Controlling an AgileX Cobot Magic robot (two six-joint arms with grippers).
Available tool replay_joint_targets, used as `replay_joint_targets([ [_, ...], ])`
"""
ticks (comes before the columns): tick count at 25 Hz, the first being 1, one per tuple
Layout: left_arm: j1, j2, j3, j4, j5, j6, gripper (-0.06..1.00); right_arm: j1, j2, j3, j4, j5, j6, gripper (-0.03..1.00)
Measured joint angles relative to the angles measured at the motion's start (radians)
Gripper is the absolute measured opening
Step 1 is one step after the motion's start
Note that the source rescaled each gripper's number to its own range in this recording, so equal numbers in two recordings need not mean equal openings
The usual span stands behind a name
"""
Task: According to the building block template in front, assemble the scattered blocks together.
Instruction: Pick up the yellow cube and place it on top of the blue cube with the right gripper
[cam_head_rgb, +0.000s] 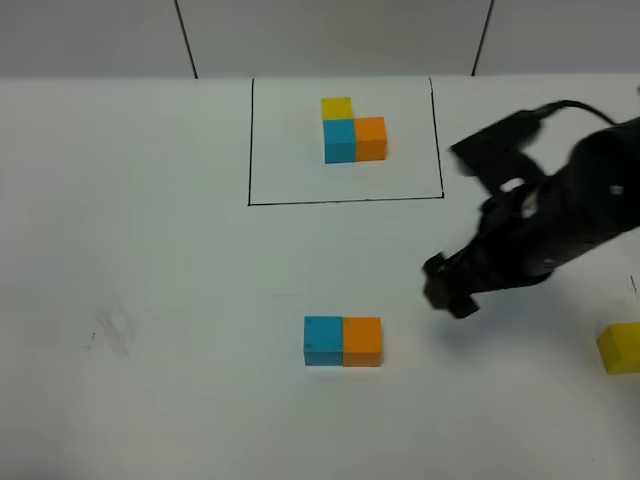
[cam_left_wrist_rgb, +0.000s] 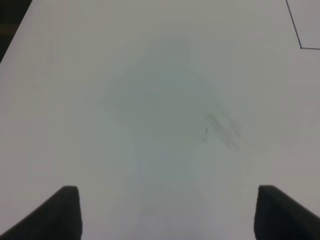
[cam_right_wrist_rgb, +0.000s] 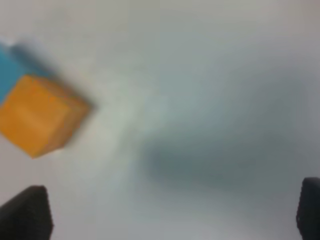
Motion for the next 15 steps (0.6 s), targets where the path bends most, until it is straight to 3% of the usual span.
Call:
replay_joint_targets([
  [4,0.0,0.0,0.0,0.0,0.0,0.0,0.6,-0.165,-0.152,0.103,-0.118,0.011,0.21,0.94],
  [9,0.0,0.0,0.0,0.0,0.0,0.0,0.6,-0.316,-0.202,0.154,-0.182,0.07,0.237,0.93],
  [15,0.0,0.0,0.0,0.0,0.0,0.0,0.6,-0.409,-0.166,0.219,-0.202,0.051,0.207,0.93],
])
